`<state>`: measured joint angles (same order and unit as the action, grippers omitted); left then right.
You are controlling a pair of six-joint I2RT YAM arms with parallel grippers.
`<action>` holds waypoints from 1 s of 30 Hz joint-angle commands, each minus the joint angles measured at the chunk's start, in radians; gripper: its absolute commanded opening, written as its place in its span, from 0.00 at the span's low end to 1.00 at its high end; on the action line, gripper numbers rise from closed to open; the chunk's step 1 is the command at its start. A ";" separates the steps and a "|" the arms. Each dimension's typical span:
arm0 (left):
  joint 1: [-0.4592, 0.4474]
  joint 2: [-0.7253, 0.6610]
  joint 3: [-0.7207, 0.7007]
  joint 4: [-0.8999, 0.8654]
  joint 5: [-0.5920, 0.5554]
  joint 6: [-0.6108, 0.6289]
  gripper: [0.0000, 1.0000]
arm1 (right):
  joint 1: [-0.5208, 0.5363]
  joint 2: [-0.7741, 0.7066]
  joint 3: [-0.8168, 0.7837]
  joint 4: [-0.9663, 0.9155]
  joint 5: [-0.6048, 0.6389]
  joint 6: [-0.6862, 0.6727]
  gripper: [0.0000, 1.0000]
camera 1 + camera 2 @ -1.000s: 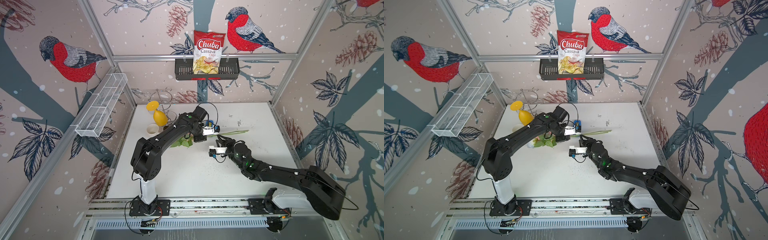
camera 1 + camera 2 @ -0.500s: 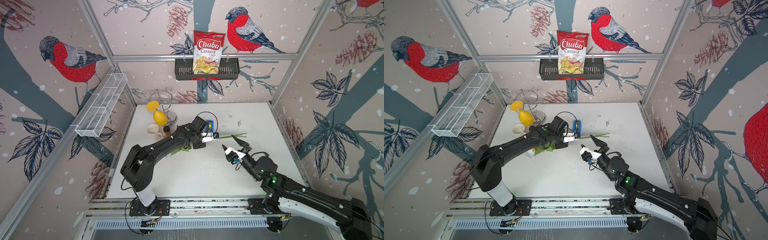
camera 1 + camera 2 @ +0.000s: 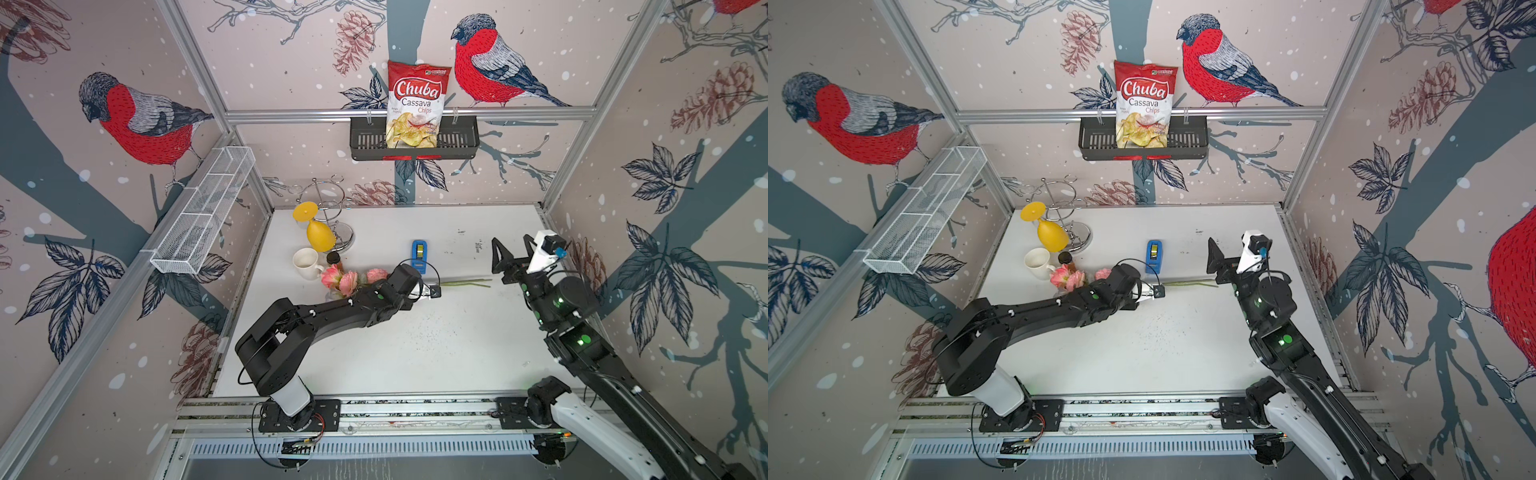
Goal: Wrap bouquets with tape
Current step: Wrap the tape around the bouquet, then tear off the tape using the Tape Cutter.
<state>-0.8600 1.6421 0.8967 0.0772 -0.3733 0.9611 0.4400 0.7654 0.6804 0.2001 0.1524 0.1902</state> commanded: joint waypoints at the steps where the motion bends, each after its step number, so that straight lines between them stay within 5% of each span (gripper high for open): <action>1: -0.022 0.026 -0.084 0.363 -0.176 0.134 0.00 | -0.078 0.127 0.066 -0.140 -0.247 0.239 0.81; 13: -0.100 0.175 -0.266 0.942 -0.340 0.353 0.00 | -0.075 0.582 0.190 -0.117 -0.465 0.345 0.72; 19: -0.129 0.291 -0.359 1.188 -0.367 0.453 0.00 | 0.004 0.755 0.260 -0.095 -0.465 0.357 0.69; 30: -0.157 0.289 -0.379 1.180 -0.391 0.411 0.00 | 0.090 0.985 0.304 0.022 -0.477 0.493 0.60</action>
<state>-1.0103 1.9427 0.5205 1.2236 -0.7483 1.4055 0.5228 1.7237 0.9741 0.1501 -0.3126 0.6144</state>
